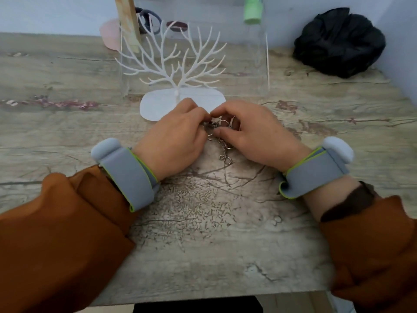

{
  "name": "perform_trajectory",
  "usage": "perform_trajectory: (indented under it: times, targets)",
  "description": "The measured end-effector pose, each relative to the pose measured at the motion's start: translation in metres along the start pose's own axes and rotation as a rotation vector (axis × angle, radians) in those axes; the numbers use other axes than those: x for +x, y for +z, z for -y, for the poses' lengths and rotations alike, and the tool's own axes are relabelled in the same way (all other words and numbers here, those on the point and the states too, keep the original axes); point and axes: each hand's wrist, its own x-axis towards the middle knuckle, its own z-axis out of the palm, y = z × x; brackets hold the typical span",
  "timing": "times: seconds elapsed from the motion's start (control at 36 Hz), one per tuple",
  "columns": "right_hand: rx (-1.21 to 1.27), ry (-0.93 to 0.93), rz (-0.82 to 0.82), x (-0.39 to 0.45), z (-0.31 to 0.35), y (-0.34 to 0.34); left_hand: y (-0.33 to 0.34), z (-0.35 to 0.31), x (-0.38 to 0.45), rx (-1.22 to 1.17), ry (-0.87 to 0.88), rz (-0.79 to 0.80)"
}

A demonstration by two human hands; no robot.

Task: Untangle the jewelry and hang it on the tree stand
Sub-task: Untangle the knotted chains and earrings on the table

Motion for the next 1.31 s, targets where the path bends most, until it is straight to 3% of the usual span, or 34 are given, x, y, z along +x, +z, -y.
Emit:
perform_trajectory:
  times: [0.28, 0.64, 0.89, 1.14, 1.31]
  targets:
    - [0.335, 0.147, -0.062, 0.004, -0.003, 0.003, -0.002, -0.002, -0.002, 0.004, 0.028, 0.011]
    - [0.681, 0.215, -0.022, -0.001, 0.002, -0.001, 0.004, 0.004, -0.002, 0.011, 0.116, -0.136]
    - [0.780, 0.233, 0.005, -0.002, 0.004, -0.002, -0.003, -0.003, -0.007, -0.241, -0.044, -0.152]
    - [0.714, 0.173, 0.000, -0.002, 0.007, -0.007, -0.013, -0.006, -0.009, -0.793, -0.277, -0.061]
    - [0.733, 0.173, 0.035, -0.003, 0.008, -0.008, -0.015, -0.004, -0.007, -0.959, -0.331, -0.018]
